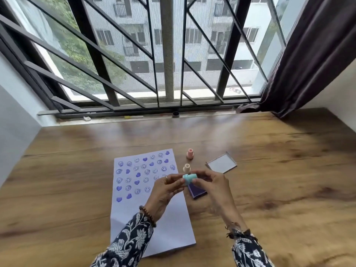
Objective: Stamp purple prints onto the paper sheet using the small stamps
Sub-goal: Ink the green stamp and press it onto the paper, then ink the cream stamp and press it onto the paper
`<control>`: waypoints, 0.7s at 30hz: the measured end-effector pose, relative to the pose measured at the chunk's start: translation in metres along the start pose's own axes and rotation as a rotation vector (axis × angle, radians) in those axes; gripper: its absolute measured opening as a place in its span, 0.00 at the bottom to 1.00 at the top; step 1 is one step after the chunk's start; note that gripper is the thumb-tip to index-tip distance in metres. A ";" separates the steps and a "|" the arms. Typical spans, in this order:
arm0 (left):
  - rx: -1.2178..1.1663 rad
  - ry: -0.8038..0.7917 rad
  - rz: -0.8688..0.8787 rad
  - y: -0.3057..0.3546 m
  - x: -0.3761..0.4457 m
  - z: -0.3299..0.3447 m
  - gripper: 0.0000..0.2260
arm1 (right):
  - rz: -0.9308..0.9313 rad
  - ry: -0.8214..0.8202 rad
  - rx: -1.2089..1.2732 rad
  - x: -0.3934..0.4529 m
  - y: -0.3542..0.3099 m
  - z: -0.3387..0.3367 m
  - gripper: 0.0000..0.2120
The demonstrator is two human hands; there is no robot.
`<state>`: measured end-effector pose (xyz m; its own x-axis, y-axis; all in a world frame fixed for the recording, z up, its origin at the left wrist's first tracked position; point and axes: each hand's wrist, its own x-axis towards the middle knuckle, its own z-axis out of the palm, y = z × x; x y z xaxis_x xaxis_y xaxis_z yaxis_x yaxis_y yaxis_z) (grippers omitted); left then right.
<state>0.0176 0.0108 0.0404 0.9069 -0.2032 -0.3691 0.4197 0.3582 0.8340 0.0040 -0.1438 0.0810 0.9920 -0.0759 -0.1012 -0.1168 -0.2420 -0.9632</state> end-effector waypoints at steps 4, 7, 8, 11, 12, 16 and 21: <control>0.006 -0.008 0.041 -0.003 0.005 0.005 0.09 | 0.091 0.028 0.125 0.008 0.003 -0.001 0.05; 0.177 0.011 0.099 -0.006 0.010 0.011 0.09 | 0.071 0.014 -0.013 0.020 0.007 -0.002 0.07; 0.244 0.029 0.126 -0.005 0.011 0.014 0.09 | 0.053 0.010 -0.091 0.024 0.007 -0.002 0.07; 0.446 0.140 0.246 -0.002 0.022 0.017 0.10 | -0.054 0.058 -0.363 0.039 0.008 -0.003 0.08; 0.525 0.205 0.294 -0.001 0.027 0.016 0.10 | -0.077 0.087 -0.420 0.044 0.007 -0.004 0.08; 0.823 0.313 0.388 -0.002 0.043 0.010 0.17 | -0.101 0.115 -0.606 0.062 0.011 -0.006 0.11; 0.963 0.251 0.331 -0.007 0.055 0.007 0.23 | -0.116 0.118 -0.696 0.077 0.021 -0.006 0.11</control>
<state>0.0644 -0.0093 0.0165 0.9989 0.0066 -0.0454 0.0418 -0.5376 0.8422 0.0781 -0.1600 0.0546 0.9926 -0.1068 0.0572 -0.0540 -0.8127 -0.5802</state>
